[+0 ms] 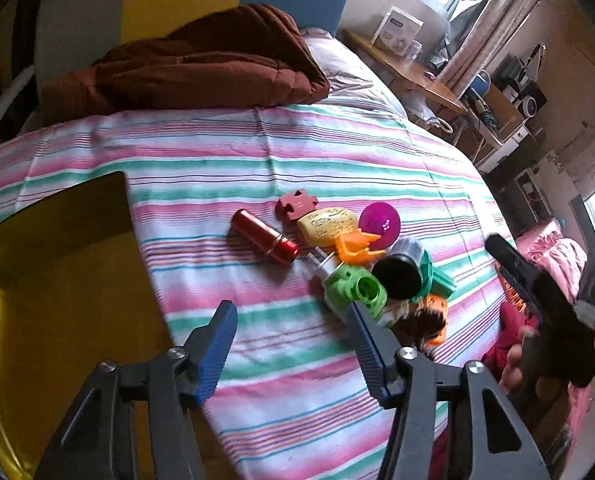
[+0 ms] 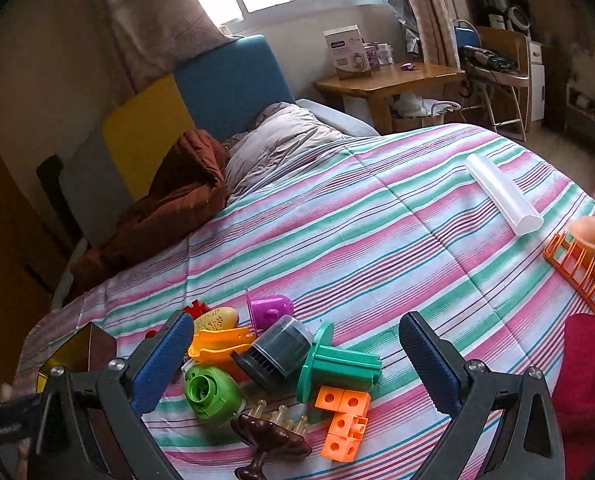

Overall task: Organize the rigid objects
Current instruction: 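Move both tools toward the toy pile beside the gold tray, then grasp the red cylinder with the left gripper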

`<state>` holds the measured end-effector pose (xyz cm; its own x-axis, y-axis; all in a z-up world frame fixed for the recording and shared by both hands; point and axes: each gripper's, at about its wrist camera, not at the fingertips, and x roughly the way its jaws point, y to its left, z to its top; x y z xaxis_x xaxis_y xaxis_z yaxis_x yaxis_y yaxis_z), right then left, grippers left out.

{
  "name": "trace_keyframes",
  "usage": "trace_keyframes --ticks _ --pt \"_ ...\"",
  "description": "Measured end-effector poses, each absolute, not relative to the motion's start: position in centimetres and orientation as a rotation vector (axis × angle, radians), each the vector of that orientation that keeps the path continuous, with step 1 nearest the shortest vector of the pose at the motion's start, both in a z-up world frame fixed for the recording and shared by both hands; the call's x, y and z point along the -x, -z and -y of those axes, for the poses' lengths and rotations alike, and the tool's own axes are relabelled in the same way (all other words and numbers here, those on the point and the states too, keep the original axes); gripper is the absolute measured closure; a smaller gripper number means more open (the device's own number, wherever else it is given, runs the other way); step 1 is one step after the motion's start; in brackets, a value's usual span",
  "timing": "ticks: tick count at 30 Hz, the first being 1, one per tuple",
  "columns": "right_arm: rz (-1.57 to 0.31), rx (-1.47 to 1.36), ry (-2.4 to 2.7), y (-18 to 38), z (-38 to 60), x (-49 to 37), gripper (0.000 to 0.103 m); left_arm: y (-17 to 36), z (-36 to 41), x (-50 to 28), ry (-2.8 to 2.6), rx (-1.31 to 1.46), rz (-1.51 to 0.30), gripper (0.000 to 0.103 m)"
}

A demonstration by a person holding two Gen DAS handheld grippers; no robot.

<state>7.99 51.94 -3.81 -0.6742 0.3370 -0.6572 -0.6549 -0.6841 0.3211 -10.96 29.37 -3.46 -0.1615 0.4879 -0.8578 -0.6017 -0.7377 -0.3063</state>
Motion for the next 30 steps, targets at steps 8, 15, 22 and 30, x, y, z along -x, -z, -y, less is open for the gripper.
trace_keyframes --ticks 8,15,22,30 --pt "-0.756 0.742 -2.345 3.6 -52.1 -8.2 0.0 7.0 -33.6 15.8 -1.932 1.591 -0.03 0.053" --pt "-0.76 0.735 -2.363 3.5 -52.0 -8.2 0.0 9.9 -35.4 17.9 -1.983 1.746 -0.009 0.051" --pt "-0.776 0.737 -2.377 3.5 -52.2 -8.3 0.0 12.3 -36.8 18.6 -2.044 1.768 -0.1 0.069" --pt "-0.811 0.826 -2.439 4.2 -51.6 -7.2 0.009 10.5 -35.4 15.1 -2.12 1.536 -0.26 0.077"
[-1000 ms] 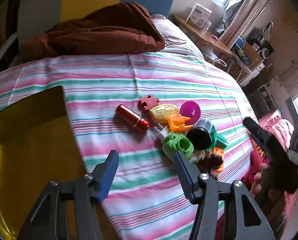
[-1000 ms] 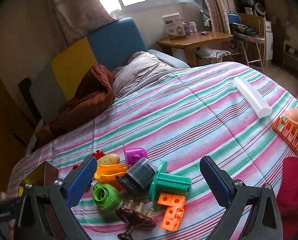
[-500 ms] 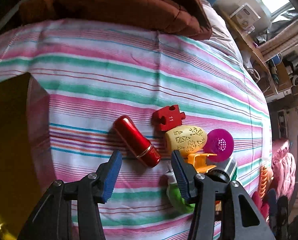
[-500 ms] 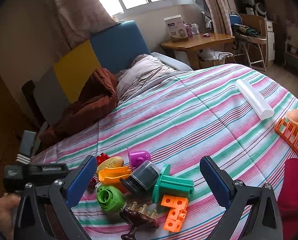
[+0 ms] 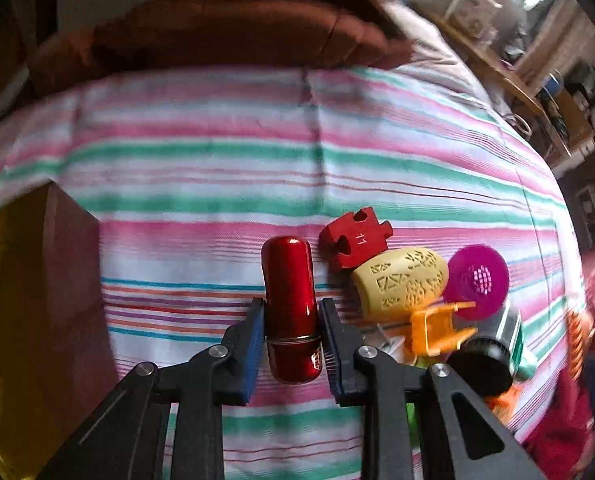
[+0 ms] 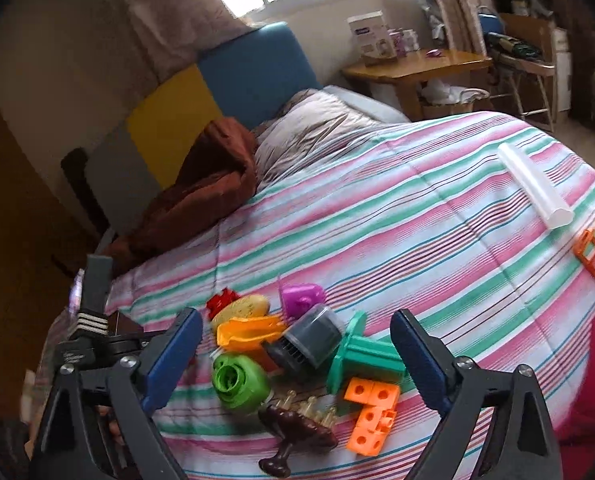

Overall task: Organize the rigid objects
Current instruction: 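Grasp the red cylinder with the left gripper, then drop the red cylinder into the tray with the left gripper while the right grasps the brown knob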

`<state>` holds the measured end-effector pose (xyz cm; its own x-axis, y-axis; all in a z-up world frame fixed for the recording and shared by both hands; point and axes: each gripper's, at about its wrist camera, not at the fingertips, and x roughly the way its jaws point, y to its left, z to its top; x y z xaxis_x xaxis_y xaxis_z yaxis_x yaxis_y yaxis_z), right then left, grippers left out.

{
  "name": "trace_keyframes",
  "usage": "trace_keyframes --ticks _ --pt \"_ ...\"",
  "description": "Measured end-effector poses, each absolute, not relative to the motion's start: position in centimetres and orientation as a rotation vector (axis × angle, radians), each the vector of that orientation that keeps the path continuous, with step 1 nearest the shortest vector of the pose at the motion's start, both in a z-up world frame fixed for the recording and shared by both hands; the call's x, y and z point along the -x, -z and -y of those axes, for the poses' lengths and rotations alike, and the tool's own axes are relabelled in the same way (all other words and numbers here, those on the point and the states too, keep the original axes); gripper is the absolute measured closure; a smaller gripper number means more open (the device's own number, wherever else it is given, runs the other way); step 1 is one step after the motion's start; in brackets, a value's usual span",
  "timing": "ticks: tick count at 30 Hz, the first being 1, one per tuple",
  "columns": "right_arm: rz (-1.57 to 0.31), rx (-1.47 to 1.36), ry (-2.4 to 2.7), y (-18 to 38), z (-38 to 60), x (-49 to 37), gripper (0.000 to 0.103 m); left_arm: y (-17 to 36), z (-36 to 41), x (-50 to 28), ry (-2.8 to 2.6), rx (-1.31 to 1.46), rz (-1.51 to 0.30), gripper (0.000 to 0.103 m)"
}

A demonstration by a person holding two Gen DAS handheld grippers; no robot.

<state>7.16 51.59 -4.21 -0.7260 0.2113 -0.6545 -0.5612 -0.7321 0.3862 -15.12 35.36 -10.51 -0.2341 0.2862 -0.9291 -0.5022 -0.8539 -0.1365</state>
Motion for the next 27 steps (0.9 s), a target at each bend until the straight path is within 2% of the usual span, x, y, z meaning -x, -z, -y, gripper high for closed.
trace_keyframes --ticks 4,7,11,15,19,23,24,26,27 --pt "-0.773 0.872 -2.46 4.5 -50.9 -6.6 0.016 8.7 -33.4 12.9 -2.123 1.424 -0.279 0.077" --pt "-0.84 0.883 -2.448 4.9 -51.6 -6.8 0.029 7.3 -31.9 11.2 -2.109 1.361 -0.262 0.077" --pt "-0.896 1.073 -2.458 6.7 -51.3 -5.4 0.029 5.7 -29.8 8.9 -2.1 1.294 -0.244 0.077" --pt "-0.692 1.299 -2.453 8.4 -48.8 -3.4 0.028 4.1 -27.3 7.5 -2.1 1.255 -0.198 0.077" --pt "-0.556 1.392 -2.433 9.4 -47.2 -2.8 0.014 2.7 -24.7 6.2 -2.126 1.204 -0.175 0.077" --pt "-0.51 1.427 -2.394 10.1 -46.8 -2.5 0.014 2.0 -22.2 5.7 -2.171 1.172 -0.166 0.077" --pt "-0.493 1.45 -2.376 10.4 -46.7 -2.4 0.016 2.1 -21.3 5.9 -2.187 1.176 -0.163 0.077" --pt "-0.435 1.506 -2.339 11.1 -46.3 -2.2 0.039 2.3 -19.3 6.4 -2.214 1.193 -0.146 0.077" --pt "-0.408 1.523 -2.33 11.3 -46.2 -2.1 0.039 2.4 -18.0 6.9 -2.241 1.196 -0.144 0.077"
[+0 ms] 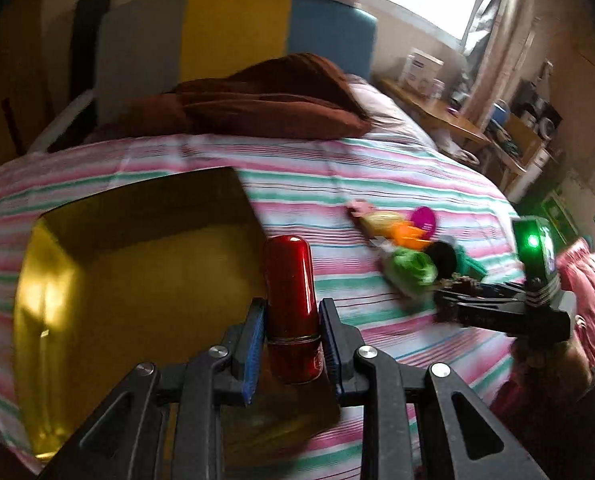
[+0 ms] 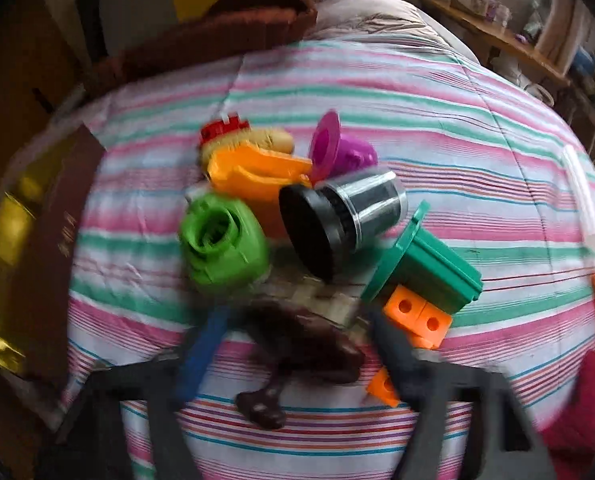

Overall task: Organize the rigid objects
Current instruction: 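Drop the red cylinder into the tray with the left gripper while the right grasps the brown knob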

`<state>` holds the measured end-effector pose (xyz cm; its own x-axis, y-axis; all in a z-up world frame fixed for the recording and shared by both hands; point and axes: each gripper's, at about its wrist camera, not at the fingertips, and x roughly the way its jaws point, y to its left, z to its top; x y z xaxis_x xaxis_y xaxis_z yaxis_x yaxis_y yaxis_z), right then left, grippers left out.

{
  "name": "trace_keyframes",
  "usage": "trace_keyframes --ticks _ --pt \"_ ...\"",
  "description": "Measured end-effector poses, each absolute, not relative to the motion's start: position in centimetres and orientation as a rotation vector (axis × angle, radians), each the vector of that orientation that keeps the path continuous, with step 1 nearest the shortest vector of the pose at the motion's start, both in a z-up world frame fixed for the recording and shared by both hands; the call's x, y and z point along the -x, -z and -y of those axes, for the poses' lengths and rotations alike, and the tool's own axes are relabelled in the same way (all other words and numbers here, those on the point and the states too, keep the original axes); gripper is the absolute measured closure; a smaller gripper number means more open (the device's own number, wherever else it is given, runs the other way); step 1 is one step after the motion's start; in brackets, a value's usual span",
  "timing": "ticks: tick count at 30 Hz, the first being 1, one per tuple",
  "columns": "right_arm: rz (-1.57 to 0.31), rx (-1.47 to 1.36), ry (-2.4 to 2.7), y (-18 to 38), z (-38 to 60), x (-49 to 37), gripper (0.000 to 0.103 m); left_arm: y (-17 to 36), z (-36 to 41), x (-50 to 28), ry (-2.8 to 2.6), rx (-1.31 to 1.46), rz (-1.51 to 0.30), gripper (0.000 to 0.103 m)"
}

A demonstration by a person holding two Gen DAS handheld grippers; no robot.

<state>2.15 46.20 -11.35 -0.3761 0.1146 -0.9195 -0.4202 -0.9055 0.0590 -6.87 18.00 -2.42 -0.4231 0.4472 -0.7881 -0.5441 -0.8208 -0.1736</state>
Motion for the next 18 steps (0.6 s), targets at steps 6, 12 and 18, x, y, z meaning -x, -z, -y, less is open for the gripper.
trace_keyframes --ticks 6,12,18 --pt "-0.343 1.528 -2.339 11.4 -45.8 -2.2 0.039 4.8 -10.7 11.5 -2.358 1.298 -0.156 0.077" --pt "-0.322 1.525 -2.339 11.1 -45.6 -2.1 0.039 7.2 -7.0 17.9 -2.437 1.413 -0.168 0.077" --pt "-0.257 1.538 -2.365 11.1 -45.2 -1.7 0.039 8.3 -7.2 21.5 -2.481 1.401 -0.263 0.077"
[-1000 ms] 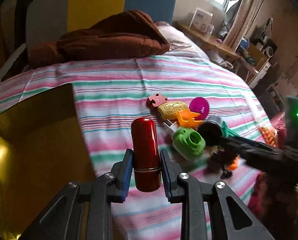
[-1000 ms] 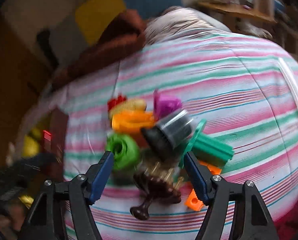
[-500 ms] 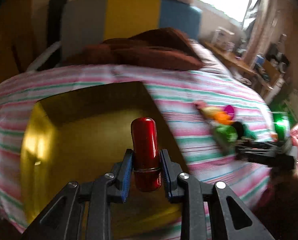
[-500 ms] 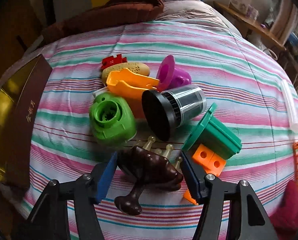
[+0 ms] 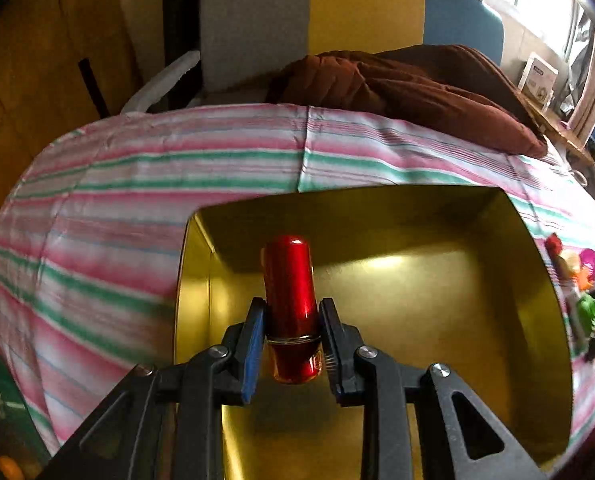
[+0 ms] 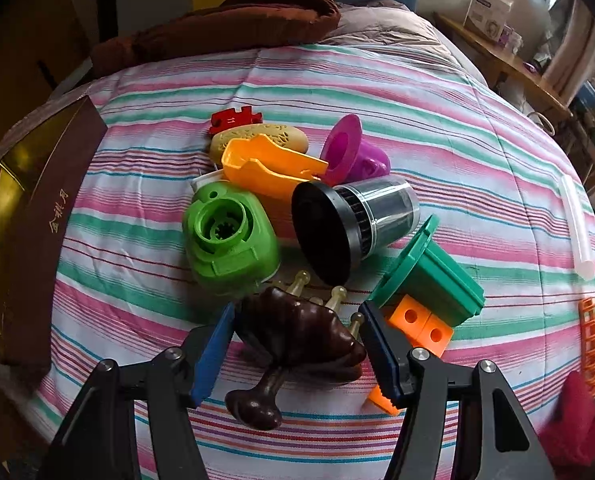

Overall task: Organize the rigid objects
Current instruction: 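Drop the red cylinder into the tray with the left gripper while the right grasps the brown knob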

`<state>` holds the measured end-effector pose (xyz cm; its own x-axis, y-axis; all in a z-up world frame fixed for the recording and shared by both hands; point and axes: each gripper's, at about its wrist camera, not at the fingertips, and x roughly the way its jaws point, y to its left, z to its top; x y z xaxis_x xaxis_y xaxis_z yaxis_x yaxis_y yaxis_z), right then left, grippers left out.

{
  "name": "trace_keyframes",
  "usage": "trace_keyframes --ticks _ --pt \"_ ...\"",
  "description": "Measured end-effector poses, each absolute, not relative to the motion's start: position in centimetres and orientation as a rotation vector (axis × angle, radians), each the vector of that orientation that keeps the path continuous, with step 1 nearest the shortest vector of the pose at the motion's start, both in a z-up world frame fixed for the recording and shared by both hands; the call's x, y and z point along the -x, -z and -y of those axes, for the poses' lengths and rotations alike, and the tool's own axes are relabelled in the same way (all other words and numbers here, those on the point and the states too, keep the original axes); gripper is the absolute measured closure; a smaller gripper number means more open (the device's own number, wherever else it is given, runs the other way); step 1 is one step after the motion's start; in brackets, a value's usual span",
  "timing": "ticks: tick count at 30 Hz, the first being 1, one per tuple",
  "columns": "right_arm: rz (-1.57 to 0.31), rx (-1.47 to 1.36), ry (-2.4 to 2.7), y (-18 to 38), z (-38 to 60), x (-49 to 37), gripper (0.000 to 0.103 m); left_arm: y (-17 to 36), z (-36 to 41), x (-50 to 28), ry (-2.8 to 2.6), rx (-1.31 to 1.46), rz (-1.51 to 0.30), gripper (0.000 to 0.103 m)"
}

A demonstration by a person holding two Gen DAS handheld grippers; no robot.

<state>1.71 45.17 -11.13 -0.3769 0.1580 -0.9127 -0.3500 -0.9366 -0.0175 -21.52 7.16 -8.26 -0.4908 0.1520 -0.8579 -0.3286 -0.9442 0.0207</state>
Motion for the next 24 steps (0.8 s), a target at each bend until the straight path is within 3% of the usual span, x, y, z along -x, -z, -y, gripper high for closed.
trace_keyframes --ticks 7,11,24 --pt "-0.19 1.536 -2.367 11.2 -44.8 -1.4 0.039 10.0 -6.5 24.7 -2.531 1.453 -0.272 0.076" --pt "-0.204 1.526 -2.365 11.2 -45.1 -1.4 0.039 9.5 -5.6 24.5 -2.522 1.475 -0.182 0.069" --pt "-0.178 1.586 -2.306 12.3 -45.0 -1.1 0.043 4.2 -4.5 12.7 -2.535 1.228 0.005 0.069"
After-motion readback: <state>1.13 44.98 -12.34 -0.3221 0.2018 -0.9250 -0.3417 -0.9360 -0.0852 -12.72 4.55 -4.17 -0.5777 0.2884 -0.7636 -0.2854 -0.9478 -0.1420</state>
